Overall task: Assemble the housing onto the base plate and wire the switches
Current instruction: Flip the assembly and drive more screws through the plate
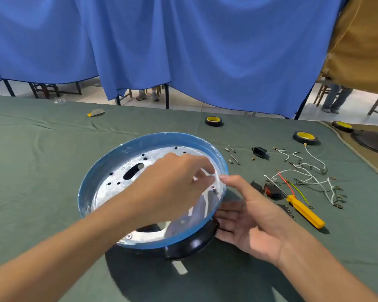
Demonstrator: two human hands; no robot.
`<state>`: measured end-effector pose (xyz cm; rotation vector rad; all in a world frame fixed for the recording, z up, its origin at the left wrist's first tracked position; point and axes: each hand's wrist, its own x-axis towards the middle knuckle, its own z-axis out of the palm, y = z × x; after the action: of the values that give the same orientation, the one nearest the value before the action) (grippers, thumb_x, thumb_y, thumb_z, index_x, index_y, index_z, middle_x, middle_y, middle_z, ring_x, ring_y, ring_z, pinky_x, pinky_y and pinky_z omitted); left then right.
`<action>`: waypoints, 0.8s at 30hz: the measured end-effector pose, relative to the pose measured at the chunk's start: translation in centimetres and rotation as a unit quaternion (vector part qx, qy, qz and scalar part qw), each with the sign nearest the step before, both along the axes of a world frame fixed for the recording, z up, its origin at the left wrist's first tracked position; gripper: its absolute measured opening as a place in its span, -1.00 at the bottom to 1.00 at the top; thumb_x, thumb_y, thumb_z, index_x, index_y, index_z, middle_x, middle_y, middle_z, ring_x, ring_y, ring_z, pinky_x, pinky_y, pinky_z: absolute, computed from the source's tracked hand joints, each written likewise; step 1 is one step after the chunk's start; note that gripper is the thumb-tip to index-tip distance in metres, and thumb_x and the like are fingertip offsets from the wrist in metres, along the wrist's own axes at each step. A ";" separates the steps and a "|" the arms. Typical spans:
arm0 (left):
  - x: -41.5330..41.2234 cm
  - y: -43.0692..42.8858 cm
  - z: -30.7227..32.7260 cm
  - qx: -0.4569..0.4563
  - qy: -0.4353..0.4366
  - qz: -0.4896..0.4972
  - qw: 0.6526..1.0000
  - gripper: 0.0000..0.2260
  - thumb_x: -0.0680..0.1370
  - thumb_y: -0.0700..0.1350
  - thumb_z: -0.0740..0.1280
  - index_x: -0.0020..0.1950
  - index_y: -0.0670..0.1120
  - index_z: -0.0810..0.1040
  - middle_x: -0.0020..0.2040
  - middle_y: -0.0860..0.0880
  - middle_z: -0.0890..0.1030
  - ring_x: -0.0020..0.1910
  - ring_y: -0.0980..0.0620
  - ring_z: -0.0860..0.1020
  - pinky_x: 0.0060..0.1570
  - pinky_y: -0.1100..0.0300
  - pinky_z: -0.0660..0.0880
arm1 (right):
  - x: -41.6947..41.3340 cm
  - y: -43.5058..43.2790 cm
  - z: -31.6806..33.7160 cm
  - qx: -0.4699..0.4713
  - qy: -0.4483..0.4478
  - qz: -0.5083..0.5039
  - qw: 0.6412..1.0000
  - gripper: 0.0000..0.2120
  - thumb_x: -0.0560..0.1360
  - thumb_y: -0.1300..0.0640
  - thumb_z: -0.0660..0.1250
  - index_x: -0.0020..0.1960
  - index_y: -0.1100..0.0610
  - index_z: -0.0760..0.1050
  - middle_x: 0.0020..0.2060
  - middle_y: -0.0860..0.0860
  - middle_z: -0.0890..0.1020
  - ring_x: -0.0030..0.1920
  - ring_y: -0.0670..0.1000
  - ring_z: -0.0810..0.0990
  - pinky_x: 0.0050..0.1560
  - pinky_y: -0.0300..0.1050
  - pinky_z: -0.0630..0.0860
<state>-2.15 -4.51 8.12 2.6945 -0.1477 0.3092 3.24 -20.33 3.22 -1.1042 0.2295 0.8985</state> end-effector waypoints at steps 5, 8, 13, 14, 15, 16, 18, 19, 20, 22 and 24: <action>2.2 0.5 -0.7 0.054 -0.001 -0.059 0.997 -0.81 0.56 0.00 0.37 0.12 0.21 0.66 -0.22 0.24 0.50 -0.18 0.16 0.46 -0.10 0.10 0.52 | 0.5 0.1 -0.2 -0.005 -0.009 0.004 1.000 -0.24 0.15 -0.03 0.56 0.20 0.39 0.52 0.00 0.28 0.64 -0.13 0.18 0.66 -0.04 0.08 0.60; 2.9 0.5 -1.5 0.067 -0.013 -0.057 0.996 -0.87 0.54 0.01 0.39 0.03 0.21 0.69 -0.16 0.15 0.58 -0.13 0.05 0.50 -0.13 0.03 0.52 | 0.7 0.2 -0.2 -0.010 -0.016 0.011 1.000 -0.21 0.12 -0.04 0.56 0.20 0.39 0.52 -0.05 0.27 0.65 -0.16 0.18 0.66 -0.10 0.05 0.61; 3.3 0.1 -1.6 0.110 -0.028 0.003 0.994 -0.81 0.55 0.16 0.30 -0.06 0.16 0.69 -0.14 0.08 0.62 -0.10 -0.01 0.51 -0.26 0.12 0.37 | 0.8 0.2 -0.3 -0.017 -0.023 0.010 1.000 -0.19 0.10 -0.06 0.57 0.20 0.40 0.51 -0.03 0.27 0.64 -0.13 0.19 0.65 -0.05 0.08 0.61; 3.4 0.0 -1.6 0.128 -0.029 0.004 0.991 -0.78 0.56 0.17 0.28 -0.05 0.14 0.69 -0.13 0.07 0.62 -0.09 -0.03 0.53 -0.26 0.13 0.38 | 0.8 0.2 -0.3 -0.016 -0.024 0.009 1.000 -0.19 0.10 -0.06 0.57 0.19 0.40 0.51 -0.01 0.28 0.64 -0.12 0.19 0.65 -0.04 0.09 0.61; 3.4 -0.1 -1.6 0.147 -0.033 0.003 0.989 -0.76 0.57 0.16 0.26 -0.04 0.12 0.69 -0.12 0.07 0.63 -0.08 -0.03 0.54 -0.26 0.13 0.40 | 0.8 0.2 -0.3 -0.014 -0.024 0.010 1.000 -0.19 0.10 -0.06 0.57 0.19 0.40 0.51 0.04 0.29 0.64 -0.11 0.19 0.66 -0.03 0.09 0.61; 3.4 -0.1 -1.6 0.163 -0.037 0.001 0.986 -0.76 0.58 0.15 0.25 -0.03 0.11 0.69 -0.11 0.06 0.62 -0.07 -0.04 0.54 -0.25 0.13 0.41 | 0.8 0.2 -0.3 -0.011 -0.024 0.011 1.000 -0.19 0.11 -0.07 0.57 0.20 0.40 0.51 0.09 0.30 0.63 -0.10 0.19 0.66 -0.01 0.10 0.61; 3.2 -0.2 -1.6 0.173 -0.041 -0.001 0.984 -0.77 0.58 0.12 0.24 -0.02 0.12 0.68 -0.09 0.07 0.62 -0.05 -0.04 0.55 -0.24 0.13 0.42 | 0.7 0.2 -0.2 -0.007 -0.025 0.015 1.000 -0.20 0.15 -0.08 0.55 0.22 0.39 0.50 0.15 0.30 0.60 -0.08 0.19 0.65 0.04 0.11 0.60; 3.1 -0.2 -1.6 0.168 -0.041 -0.002 0.985 -0.78 0.58 0.11 0.25 -0.01 0.13 0.68 -0.08 0.07 0.62 -0.05 -0.04 0.54 -0.24 0.13 0.42 | 0.7 0.2 -0.2 -0.006 -0.024 0.015 1.000 -0.21 0.17 -0.08 0.55 0.22 0.39 0.49 0.16 0.31 0.59 -0.07 0.19 0.65 0.07 0.12 0.59; 3.0 -0.3 -1.6 0.157 -0.038 -0.003 0.987 -0.79 0.59 0.10 0.26 0.00 0.14 0.69 -0.08 0.07 0.62 -0.04 -0.04 0.54 -0.23 0.13 0.42 | 0.7 0.2 -0.2 -0.005 -0.023 0.014 1.000 -0.22 0.18 -0.07 0.54 0.23 0.40 0.49 0.16 0.31 0.59 -0.07 0.19 0.64 0.07 0.12 0.59; 3.0 -0.3 -1.6 0.121 -0.026 -0.010 0.992 -0.82 0.58 0.07 0.29 -0.01 0.14 0.70 -0.07 0.07 0.62 -0.03 -0.05 0.52 -0.20 0.09 0.46 | 0.7 0.2 -0.2 -0.005 -0.022 0.012 1.000 -0.23 0.19 -0.07 0.54 0.23 0.40 0.49 0.16 0.31 0.59 -0.09 0.18 0.64 0.04 0.10 0.60; 3.0 -0.2 -1.8 0.095 -0.009 -0.024 0.995 -0.83 0.58 0.00 0.30 -0.02 0.13 0.70 -0.06 0.05 0.62 -0.02 -0.07 0.52 -0.14 0.03 0.50 | 0.7 0.2 -0.2 -0.006 -0.022 0.011 1.000 -0.23 0.19 -0.07 0.53 0.23 0.40 0.49 0.16 0.31 0.59 -0.09 0.18 0.64 0.03 0.09 0.60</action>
<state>0.82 -4.71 6.34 2.8717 -0.2583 0.3204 3.91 -20.11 3.03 -1.1377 0.1861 0.8929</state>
